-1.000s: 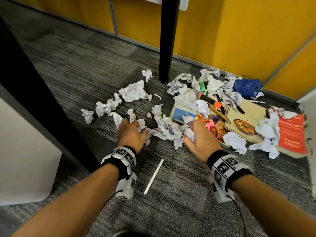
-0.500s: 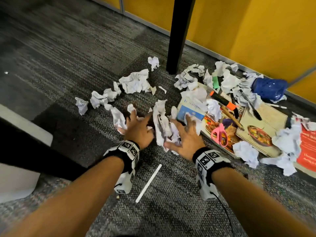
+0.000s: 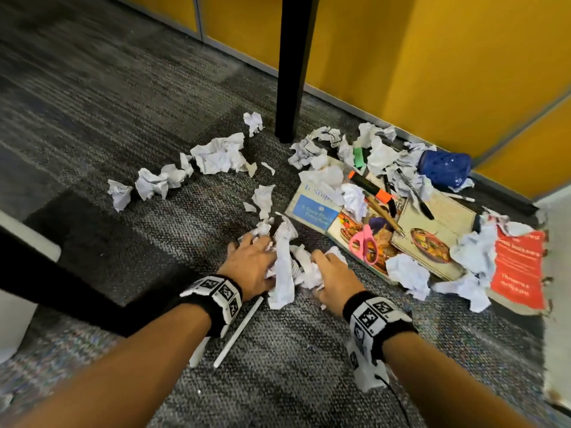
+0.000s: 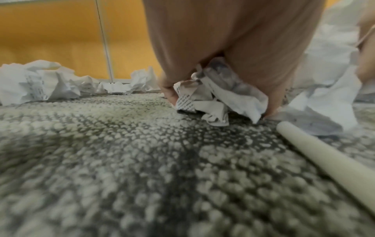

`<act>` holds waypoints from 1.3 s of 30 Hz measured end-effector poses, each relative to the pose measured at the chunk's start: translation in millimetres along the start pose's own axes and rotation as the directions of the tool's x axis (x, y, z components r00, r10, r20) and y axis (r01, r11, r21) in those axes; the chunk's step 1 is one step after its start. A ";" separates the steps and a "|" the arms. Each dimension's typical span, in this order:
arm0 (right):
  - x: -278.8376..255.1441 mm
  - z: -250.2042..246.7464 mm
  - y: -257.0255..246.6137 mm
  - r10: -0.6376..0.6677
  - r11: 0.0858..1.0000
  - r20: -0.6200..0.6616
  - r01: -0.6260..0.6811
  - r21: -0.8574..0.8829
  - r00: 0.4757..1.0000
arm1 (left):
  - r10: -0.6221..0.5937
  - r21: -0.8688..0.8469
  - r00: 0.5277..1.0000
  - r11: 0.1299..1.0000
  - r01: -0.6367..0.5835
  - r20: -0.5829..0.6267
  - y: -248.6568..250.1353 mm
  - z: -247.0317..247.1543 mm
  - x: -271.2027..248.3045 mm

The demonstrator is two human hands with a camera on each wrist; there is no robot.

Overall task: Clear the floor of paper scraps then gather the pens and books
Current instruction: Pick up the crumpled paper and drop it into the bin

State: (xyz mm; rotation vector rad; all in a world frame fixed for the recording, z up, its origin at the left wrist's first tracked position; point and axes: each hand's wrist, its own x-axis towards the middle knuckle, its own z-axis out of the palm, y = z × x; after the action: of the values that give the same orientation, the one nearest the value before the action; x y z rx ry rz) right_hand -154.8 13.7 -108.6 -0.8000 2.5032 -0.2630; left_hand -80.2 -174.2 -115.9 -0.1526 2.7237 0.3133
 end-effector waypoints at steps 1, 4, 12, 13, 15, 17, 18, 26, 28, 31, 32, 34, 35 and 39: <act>-5.9 -5.5 2.8 0.016 0.999 -0.012 -0.016 0.030 1.000 | -0.008 -0.035 1.000 0.999 0.007 -0.012 0.5 -0.7 -0.1; -22.5 -23.5 7.8 0.061 0.991 -0.088 -0.050 0.120 0.994 | -0.022 -0.197 0.993 0.980 -0.001 -0.114 0.4 -1.6 3.4; -21.0 -60.6 -7.1 0.264 0.949 -0.335 -0.181 0.259 0.905 | -0.313 -0.384 0.921 0.899 0.209 -0.233 -12.3 -35.6 -2.4; -18.2 -62.4 -10.3 0.263 0.952 -0.346 -0.183 0.246 0.901 | -0.335 -0.351 0.917 0.903 0.247 -0.216 -17.9 -38.6 -2.5; -14.3 -66.6 -13.5 0.256 0.960 -0.354 -0.192 0.206 0.899 | -0.399 -0.318 0.899 0.889 0.330 -0.183 -34.2 -40.8 -1.0; -12.6 -71.8 -11.3 0.269 0.960 -0.363 -0.215 0.182 0.892 | -0.501 -0.372 0.852 0.828 0.420 -0.152 -50.9 -40.1 -0.5; -12.3 -74.0 -8.9 0.280 0.957 -0.369 -0.226 0.182 0.886 | -0.539 -0.400 0.824 0.803 0.442 -0.173 -57.4 -40.0 -0.5; 3.6 -64.5 -36.1 0.112 0.904 -0.382 0.065 0.422 0.917 | -0.652 -0.528 0.725 0.705 0.473 -0.221 -81.1 -44.8 29.0; 13.3 -51.8 -54.8 -0.010 0.906 -0.354 0.159 0.393 0.935 | -0.555 -0.422 0.820 0.783 0.458 -0.141 -80.0 -43.3 40.2; 27.1 -19.5 -78.8 -0.149 0.962 -0.142 0.177 0.208 0.979 | -0.423 -0.345 0.900 0.864 0.366 -0.104 -72.4 -36.8 44.1; 29.0 -6.8 -84.9 -0.164 0.977 -0.067 0.172 0.127 0.984 | -0.399 -0.357 0.910 0.871 0.338 -0.113 -70.1 -33.0 42.1; 32.1 17.8 -93.6 -0.174 0.982 0.007 0.174 -0.069 0.985 | -0.413 -0.397 0.898 0.858 0.327 -0.153 -69.4 -24.3 36.7; 33.7 28.1 -96.4 -0.175 0.970 0.008 0.174 -0.169 0.985 | -0.429 -0.434 0.886 0.842 0.321 -0.176 -70.2 -22.9 32.2; 41.4 36.0 -92.6 -0.195 0.947 -0.041 0.177 -0.267 0.980 | -0.527 -0.555 0.823 0.758 0.343 -0.210 -75.4 -28.1 17.1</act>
State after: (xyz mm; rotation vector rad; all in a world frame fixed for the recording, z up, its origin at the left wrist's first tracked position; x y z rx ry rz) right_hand -120.1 -86.6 -126.1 -1.1548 2.5598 -0.0201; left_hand -94.9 -255.1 -112.3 -1.0884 2.7598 0.9156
